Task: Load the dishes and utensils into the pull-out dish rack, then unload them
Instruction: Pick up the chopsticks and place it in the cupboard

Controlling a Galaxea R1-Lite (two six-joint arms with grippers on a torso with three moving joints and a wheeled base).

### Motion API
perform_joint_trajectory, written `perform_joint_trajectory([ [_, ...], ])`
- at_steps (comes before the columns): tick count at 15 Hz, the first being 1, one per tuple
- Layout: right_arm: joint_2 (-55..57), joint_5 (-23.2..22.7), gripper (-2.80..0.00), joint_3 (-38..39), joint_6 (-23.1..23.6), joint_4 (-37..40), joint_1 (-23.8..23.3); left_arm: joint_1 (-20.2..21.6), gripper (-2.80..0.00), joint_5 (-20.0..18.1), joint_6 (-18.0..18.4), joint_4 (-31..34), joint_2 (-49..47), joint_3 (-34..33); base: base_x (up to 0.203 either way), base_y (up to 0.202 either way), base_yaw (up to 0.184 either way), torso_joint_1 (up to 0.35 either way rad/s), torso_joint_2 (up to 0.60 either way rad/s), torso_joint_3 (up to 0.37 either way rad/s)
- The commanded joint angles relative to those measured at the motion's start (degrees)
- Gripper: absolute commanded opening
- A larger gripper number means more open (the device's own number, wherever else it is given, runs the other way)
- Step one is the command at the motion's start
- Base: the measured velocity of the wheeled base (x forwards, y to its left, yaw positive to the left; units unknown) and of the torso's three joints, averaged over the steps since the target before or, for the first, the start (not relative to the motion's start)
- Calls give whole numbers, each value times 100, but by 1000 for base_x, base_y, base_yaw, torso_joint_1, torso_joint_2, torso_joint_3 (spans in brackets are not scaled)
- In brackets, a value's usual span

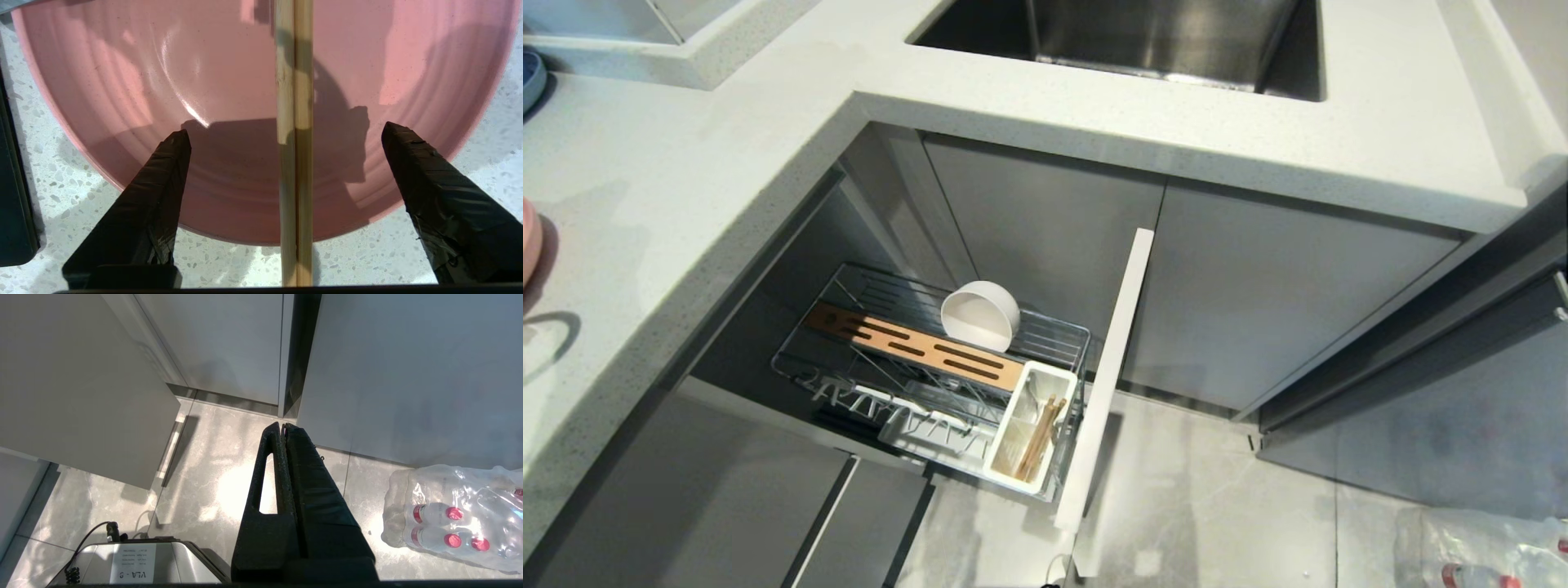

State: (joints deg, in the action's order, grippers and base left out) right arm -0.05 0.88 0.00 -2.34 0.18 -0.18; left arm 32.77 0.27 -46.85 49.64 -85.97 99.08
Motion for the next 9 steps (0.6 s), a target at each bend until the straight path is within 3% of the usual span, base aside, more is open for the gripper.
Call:
perform_joint_trajectory([
  [1,5,0,-280,9,-3,-1,1,1,0,8,-26,28,-28,-21,0,0,0,0,0,0],
  [5,5,0,-280,9,-3,-1,1,1,0,8,-18,28,-43,-65,0,0,0,0,0,0],
  [7,5,0,-280,9,-3,-1,7,1,-280,8,0,28,-43,-98,0,0,0,0,0,0],
  [9,5,0,-280,9,-3,-1,1,1,-280,8,-18,28,-34,-100,0,0,0,0,0,0],
])
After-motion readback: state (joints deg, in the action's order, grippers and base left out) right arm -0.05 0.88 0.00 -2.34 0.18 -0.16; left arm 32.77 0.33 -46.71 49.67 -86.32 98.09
